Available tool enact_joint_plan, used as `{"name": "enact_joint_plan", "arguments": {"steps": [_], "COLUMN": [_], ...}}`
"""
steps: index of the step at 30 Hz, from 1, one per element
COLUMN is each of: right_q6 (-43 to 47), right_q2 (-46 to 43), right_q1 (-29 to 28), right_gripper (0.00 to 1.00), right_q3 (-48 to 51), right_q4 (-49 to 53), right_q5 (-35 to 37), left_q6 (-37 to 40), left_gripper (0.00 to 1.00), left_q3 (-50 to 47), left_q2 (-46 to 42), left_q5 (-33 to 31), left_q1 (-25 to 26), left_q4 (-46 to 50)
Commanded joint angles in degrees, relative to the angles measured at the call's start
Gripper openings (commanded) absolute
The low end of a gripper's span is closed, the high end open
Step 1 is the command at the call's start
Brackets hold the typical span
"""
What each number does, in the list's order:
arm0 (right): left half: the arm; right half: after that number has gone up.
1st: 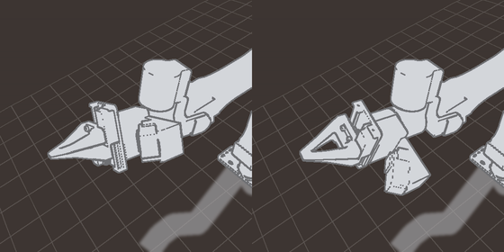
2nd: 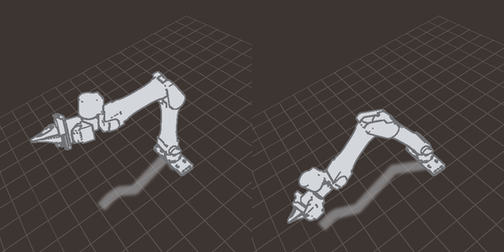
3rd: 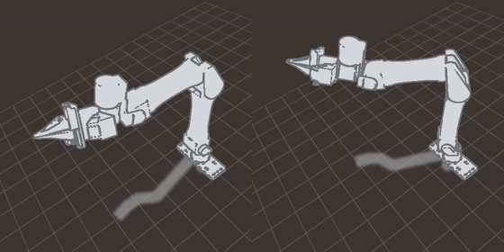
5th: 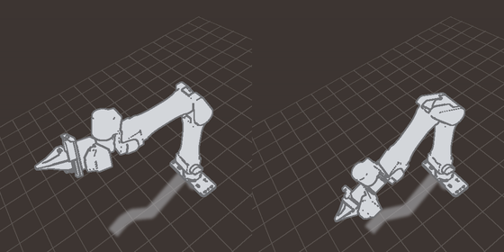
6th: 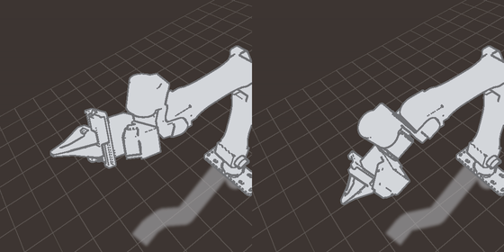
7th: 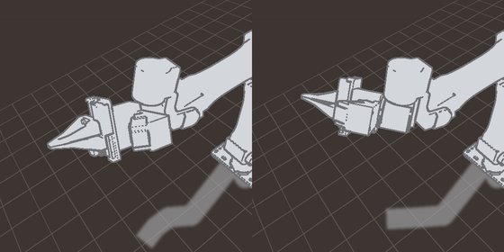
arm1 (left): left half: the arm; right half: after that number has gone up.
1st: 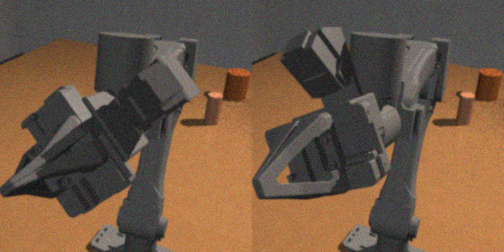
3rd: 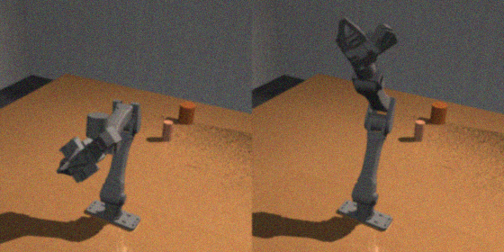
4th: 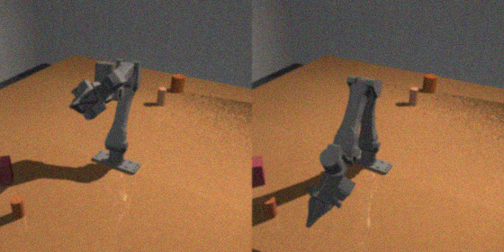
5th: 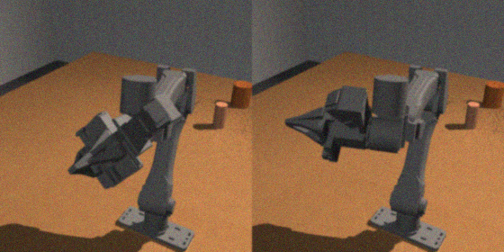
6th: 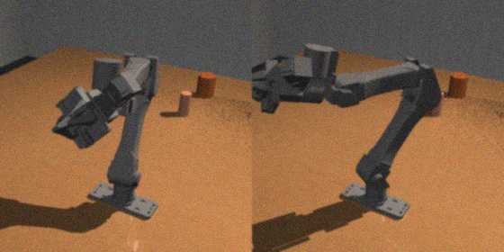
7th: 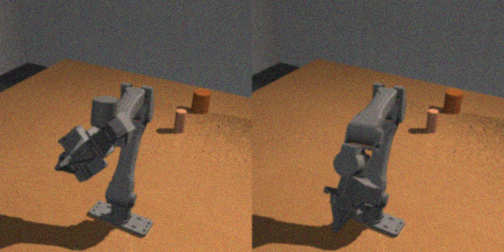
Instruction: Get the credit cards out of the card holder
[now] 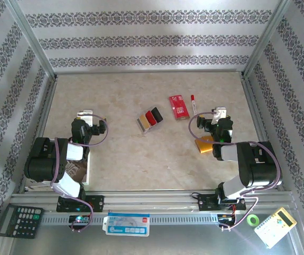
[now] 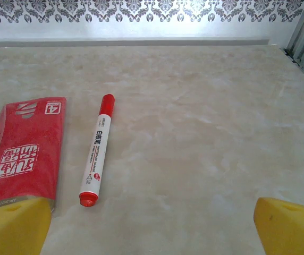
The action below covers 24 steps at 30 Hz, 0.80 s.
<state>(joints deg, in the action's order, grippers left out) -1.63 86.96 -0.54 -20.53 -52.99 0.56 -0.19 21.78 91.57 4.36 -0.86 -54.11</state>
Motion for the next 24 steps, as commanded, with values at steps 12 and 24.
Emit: {"name": "enact_joint_plan", "arguments": {"steps": [12,24], "right_q6": [-0.30,-0.15], "right_q2": [0.67,0.73], "right_q1": [0.10,0.14], "right_gripper": [0.98,0.98], "right_q3": [-1.11,-1.24], "right_q4": [-1.06,-0.89], "right_q5": [-0.38,-0.42], "left_q6": [0.19,0.19], "left_gripper": [1.00,1.00], "left_q3": [0.81,0.81], "left_q2": [-0.30,-0.33], "left_q5": [-0.49,-0.72], "left_q1": [-0.22,-0.24], "left_q4": [0.59,0.59]}}
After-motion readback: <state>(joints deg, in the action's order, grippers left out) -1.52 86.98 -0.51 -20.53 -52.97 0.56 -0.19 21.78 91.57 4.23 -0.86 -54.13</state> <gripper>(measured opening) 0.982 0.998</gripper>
